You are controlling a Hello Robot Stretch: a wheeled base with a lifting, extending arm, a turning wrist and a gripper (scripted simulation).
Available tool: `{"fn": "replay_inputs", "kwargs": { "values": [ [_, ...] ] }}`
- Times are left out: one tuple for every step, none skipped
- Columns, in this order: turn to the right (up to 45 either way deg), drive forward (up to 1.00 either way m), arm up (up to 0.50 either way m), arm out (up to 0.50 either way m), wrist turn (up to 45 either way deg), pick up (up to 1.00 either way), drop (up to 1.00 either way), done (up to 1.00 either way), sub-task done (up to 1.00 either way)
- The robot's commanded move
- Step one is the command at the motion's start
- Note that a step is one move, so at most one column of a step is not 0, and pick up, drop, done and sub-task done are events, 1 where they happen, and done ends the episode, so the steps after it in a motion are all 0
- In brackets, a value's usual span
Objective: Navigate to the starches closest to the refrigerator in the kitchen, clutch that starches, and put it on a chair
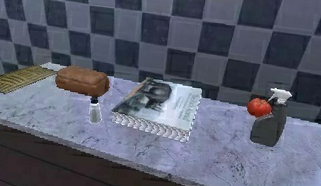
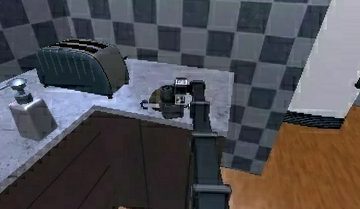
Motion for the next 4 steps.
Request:
{"fn": "replay_inputs", "kwargs": {
  "values": [
    [0.0,0.0,0.0,0.0,0.0,1.0,0.0,0.0,0.0],
    [0.0,0.0,0.1,0.0,0.0,0.0,0.0,0.0,0.0],
    [0.0,0.0,0.02,0.0,0.0,0.0,0.0,0.0,0.0],
    [0.0,0.0,0.0,0.0,-45.0,0.0,0.0,0.0,0.0]
  ]
}}
